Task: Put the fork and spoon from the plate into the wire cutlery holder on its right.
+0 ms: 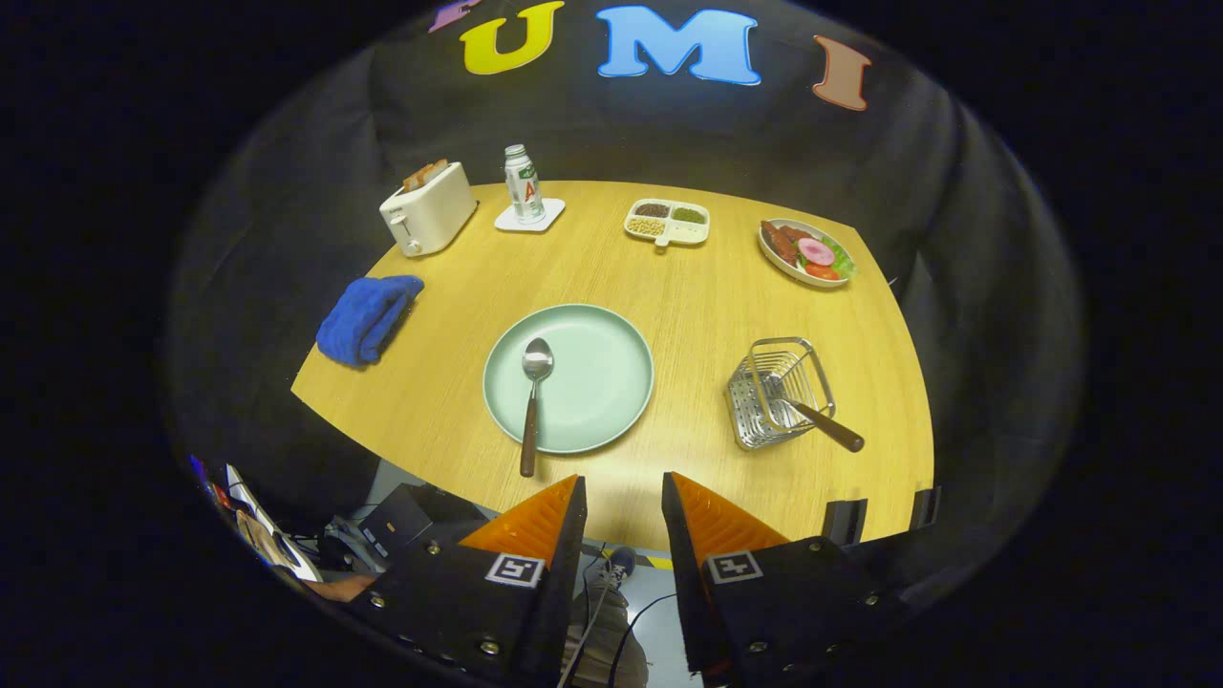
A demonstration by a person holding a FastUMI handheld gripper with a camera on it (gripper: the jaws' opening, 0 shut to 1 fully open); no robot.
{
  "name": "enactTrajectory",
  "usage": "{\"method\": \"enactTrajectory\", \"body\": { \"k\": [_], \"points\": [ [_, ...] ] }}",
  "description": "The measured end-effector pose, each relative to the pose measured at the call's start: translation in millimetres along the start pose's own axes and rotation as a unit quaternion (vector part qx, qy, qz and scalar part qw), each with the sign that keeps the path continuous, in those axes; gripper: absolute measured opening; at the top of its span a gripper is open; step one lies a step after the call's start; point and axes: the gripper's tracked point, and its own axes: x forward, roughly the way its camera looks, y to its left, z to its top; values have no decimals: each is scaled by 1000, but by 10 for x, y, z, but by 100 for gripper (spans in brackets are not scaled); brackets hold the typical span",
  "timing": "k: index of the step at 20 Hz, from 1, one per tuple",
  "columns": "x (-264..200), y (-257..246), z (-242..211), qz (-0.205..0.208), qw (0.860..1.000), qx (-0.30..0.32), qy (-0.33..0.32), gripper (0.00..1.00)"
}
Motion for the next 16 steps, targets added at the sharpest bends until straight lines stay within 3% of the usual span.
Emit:
{"method": "enactTrajectory", "body": {
  "k": [9, 16],
  "points": [
    [378, 462, -126, 42, 998, -2, 44, 47],
    [835, 677, -261, 45, 995, 4, 86, 47]
  ]
}}
